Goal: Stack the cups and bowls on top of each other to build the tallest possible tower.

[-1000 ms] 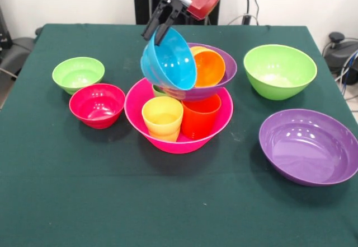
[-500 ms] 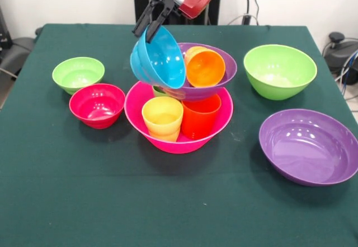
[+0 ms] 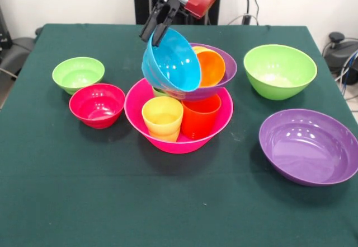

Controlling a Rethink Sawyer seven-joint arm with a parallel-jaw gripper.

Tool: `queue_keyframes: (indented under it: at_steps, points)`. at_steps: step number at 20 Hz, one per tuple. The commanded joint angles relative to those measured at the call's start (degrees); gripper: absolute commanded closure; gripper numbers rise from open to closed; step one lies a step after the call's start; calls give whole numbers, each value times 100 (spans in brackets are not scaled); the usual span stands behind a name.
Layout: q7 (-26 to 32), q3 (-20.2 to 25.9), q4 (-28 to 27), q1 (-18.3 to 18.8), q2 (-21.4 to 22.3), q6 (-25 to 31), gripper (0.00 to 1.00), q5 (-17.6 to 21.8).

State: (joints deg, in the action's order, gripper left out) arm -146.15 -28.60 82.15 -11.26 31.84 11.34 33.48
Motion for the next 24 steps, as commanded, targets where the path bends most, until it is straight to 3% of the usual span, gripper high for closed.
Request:
queue_keyframes:
  at_steps: [1,4,6,9,13,20,24]
  points:
    - [770,2193,678,1126,1348,928,100,-916]
    - [1137,3081,877,1931,1696,1074,100,-1296]
    - [1500,3699,915,2551,1751,1000,100,-1348]
    - [1697,4454,977,3343,1606,602,100,-1154]
    - [1455,5215,966,4199,979,-183,100,-527]
    - [882,5682,888,4748,424,-589,100,-182]
    - [497,5379,728,4532,318,-773,100,-92]
